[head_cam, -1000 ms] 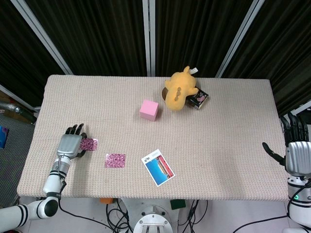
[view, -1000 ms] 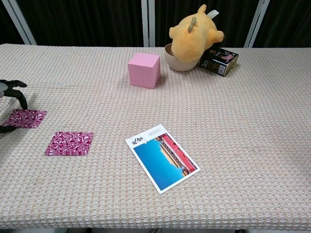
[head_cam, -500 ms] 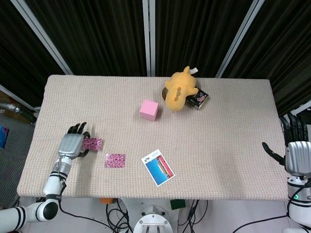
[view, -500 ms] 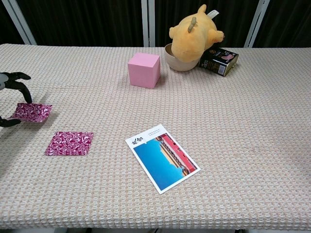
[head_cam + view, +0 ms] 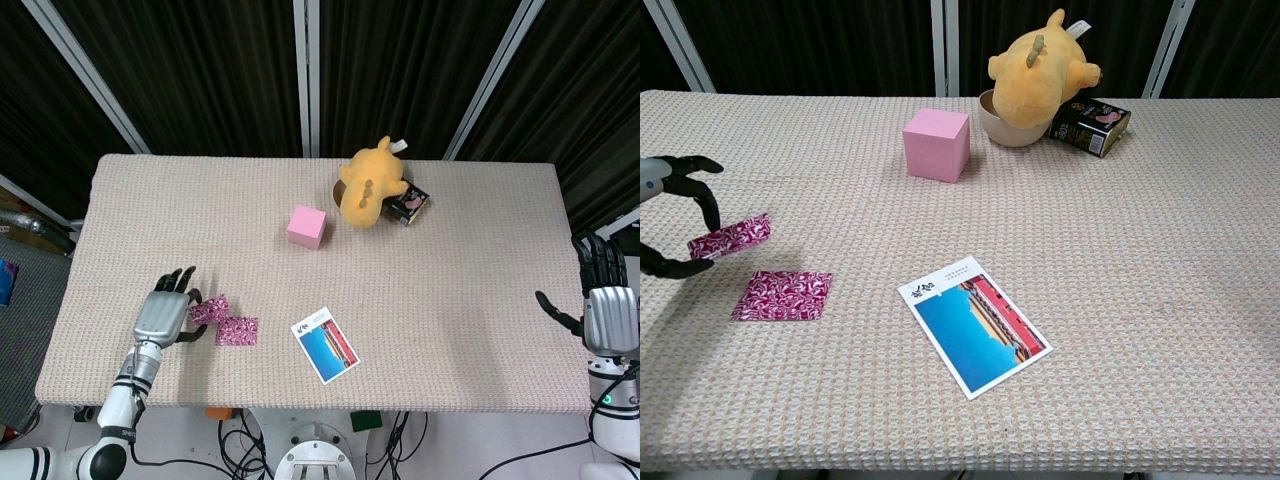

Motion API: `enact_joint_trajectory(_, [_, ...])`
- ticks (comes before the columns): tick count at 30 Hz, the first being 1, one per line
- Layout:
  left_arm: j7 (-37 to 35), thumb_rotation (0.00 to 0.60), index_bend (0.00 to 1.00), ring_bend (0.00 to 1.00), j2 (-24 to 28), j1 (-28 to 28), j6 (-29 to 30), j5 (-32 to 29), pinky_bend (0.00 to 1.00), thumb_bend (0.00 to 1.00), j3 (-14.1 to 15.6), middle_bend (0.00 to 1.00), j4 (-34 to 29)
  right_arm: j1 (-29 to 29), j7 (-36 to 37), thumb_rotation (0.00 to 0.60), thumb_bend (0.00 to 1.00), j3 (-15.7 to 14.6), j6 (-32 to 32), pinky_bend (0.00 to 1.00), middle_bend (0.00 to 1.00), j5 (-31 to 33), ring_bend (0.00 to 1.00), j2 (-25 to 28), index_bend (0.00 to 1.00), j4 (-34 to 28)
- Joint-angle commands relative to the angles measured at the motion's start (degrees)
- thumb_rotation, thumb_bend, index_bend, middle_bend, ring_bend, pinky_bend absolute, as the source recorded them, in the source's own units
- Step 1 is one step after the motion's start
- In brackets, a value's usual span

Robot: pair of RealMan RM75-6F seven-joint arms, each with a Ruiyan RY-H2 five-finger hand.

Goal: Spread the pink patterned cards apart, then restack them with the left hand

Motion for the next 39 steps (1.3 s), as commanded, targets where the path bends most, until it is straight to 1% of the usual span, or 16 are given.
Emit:
enact_joint_trajectory(1, [5.0, 0.466, 0.4, 0.0, -2.6, 0.3, 3.2, 0.3, 0.1, 0.24, 2.3, 0.0, -2.9, 0.1, 1.3, 0.6, 0.46, -0.1, -0.2, 0.0, 0.0, 0.1, 0.0, -0.3, 0.0, 1.1])
enact_joint_trajectory(7, [9.9, 0.466, 0.4, 0.0, -6.0, -0.1, 5.1, 3.3, 0.1, 0.24, 4.2, 0.0, -2.4, -0.3, 2.8, 0.6, 0.46, -0.4, 0.3, 0.0, 0.0, 0.0, 0.0, -0.4, 0.0, 2.3])
enact_joint_trajectory(13, [12.4, 0.467, 0.4, 0.0, -7.9, -1.2, 4.0, 5.7, 0.1, 0.24, 4.9, 0.0, 0.5, -0.7, 3.1, 0.6, 0.46, -0.6, 0.9, 0.0, 0.0, -0.1, 0.0, -0.3, 0.0, 2.5])
enact_joint_trajectory(17, [12.5, 0.469, 0.4, 0.0, -7.2, -2.3, 2.0, 6.6, 0.1, 0.24, 5.0, 0.0, 1.9, -1.0, 2.8, 0.6, 0.46, -0.6, 1.2, 0.0, 0.0, -0.1, 0.0, -0.1, 0.0, 2.3])
enact_joint_trajectory(25, [11.8, 0.485, 0.4, 0.0, -4.3, -4.0, -1.8, 7.8, 0.1, 0.24, 5.5, 0.0, 2.2, -1.1, 2.0, 0.6, 0.46, -0.5, 1.2, 0.0, 0.0, 0.3, 0.0, -0.2, 0.0, 1.9])
enact_joint_trajectory(39, [8.5, 0.486, 0.4, 0.0, -4.5, -3.9, -2.8, 6.0, 0.1, 0.24, 4.1, 0.0, 3.2, -1.1, 1.1, 0.6, 0.46, -0.7, 0.9, 0.0, 0.0, 0.2, 0.0, -0.4, 0.0, 1.6])
